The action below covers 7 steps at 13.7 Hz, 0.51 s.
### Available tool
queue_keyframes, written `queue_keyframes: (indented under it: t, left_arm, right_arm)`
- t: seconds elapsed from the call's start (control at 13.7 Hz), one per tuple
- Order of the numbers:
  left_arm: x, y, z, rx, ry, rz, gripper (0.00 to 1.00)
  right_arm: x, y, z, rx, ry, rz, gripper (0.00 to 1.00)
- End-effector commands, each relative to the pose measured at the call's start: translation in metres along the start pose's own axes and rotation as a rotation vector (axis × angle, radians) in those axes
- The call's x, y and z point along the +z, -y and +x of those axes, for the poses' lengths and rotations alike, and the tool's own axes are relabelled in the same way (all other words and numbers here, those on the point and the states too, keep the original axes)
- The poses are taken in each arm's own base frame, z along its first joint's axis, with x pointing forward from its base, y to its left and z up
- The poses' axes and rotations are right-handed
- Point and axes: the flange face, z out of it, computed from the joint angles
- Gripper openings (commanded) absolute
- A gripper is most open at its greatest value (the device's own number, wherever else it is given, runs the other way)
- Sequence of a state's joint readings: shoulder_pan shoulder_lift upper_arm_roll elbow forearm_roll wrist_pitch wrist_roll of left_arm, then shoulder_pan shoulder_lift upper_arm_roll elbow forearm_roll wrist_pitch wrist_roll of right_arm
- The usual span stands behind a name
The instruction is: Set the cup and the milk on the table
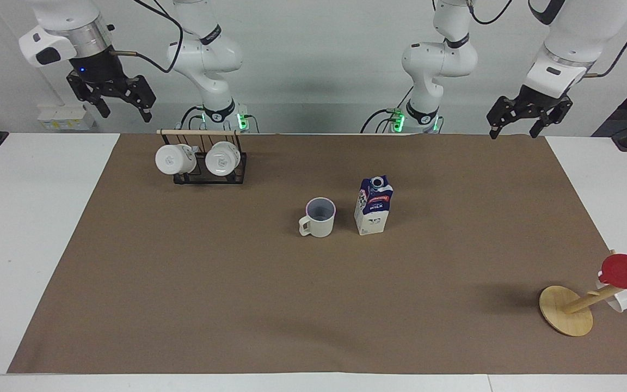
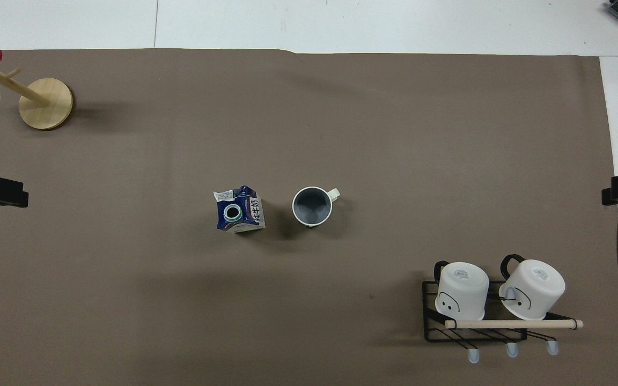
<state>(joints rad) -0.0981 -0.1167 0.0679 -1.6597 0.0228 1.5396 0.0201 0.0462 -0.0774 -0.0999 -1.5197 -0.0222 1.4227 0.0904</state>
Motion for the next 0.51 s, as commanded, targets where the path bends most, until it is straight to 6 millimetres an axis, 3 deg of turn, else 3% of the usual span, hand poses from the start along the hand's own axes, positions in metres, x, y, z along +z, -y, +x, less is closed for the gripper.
queue_keyframes:
  t: [0.0,0.44]
  left_arm:
    - [-0.0058,0.0024,-0.0018,0.022,0.006,0.018,1.00]
    - [-0.0051,-0.0022,-0.0027,0.094,0.016,0.013,1.00]
  right_arm:
    - [-0.0014,-0.0012,-0.0025,-0.017,-0.003,0.014,1.00]
    - [-0.0022,-0.0013,-0.0030,-0.017,-0.005,0.014,1.00]
